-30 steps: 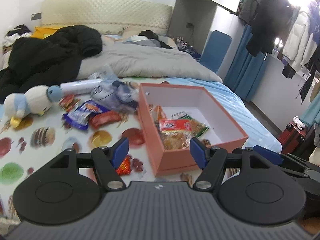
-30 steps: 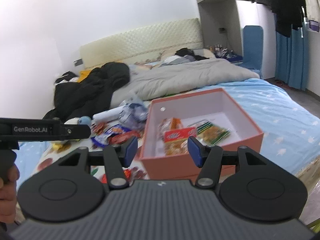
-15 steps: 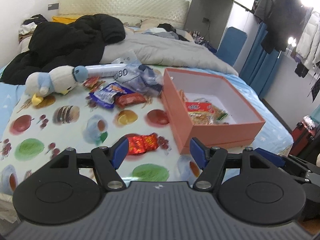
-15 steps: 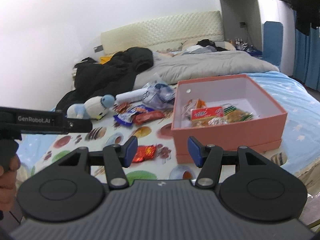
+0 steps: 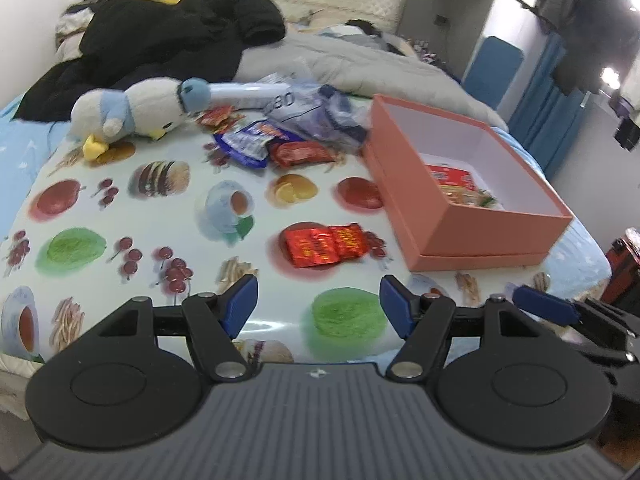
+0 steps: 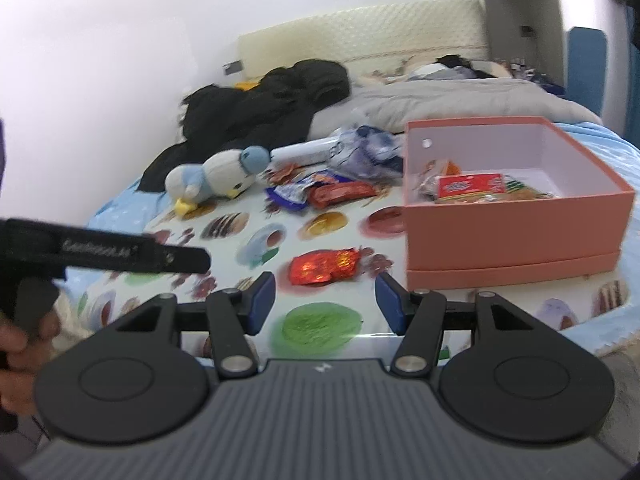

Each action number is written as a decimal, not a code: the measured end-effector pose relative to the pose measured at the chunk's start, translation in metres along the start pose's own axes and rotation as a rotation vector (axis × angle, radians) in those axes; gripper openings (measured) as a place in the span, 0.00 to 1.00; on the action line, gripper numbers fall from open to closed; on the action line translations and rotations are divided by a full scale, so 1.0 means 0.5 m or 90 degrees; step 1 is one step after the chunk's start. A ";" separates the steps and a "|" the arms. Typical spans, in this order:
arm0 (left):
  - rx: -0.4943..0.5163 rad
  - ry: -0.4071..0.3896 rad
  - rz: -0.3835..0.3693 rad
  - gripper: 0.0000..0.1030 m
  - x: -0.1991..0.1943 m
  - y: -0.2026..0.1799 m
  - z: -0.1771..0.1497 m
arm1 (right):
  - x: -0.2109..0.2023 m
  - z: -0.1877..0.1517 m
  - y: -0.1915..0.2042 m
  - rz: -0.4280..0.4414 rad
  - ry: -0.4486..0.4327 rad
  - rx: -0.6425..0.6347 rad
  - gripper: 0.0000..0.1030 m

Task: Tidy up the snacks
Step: 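Withdraw both open tools from the box toward the remaining snacks, then lower left tool onto blue snack bag while right tool reaches red foil candy, then close left tool on blue snack bag while right tool closes on red foil candy, then lift blue bag with left tool while right tool lifts red foil candy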

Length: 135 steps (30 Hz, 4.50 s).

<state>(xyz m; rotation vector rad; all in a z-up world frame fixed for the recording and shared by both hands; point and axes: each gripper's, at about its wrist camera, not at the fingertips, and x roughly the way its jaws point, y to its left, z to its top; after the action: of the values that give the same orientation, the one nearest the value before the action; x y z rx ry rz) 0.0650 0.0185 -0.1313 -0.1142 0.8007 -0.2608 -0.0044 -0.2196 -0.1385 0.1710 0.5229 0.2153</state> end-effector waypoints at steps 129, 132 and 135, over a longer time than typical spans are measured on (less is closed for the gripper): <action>0.182 0.116 0.047 0.89 0.325 0.178 0.024 | 0.368 -0.040 -0.017 -0.041 0.192 -0.042 0.55; 0.169 0.126 0.048 0.89 0.337 0.186 0.015 | 0.368 -0.037 -0.015 -0.046 0.194 -0.045 0.44; 0.150 0.124 0.045 0.88 0.340 0.189 0.010 | 0.368 -0.037 -0.013 -0.048 0.197 -0.051 0.41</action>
<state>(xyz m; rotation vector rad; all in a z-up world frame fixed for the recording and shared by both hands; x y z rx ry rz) 0.1997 0.0630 -0.2645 0.1637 0.9597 -0.3013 0.1426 -0.1788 -0.2431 0.0386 0.8250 0.1899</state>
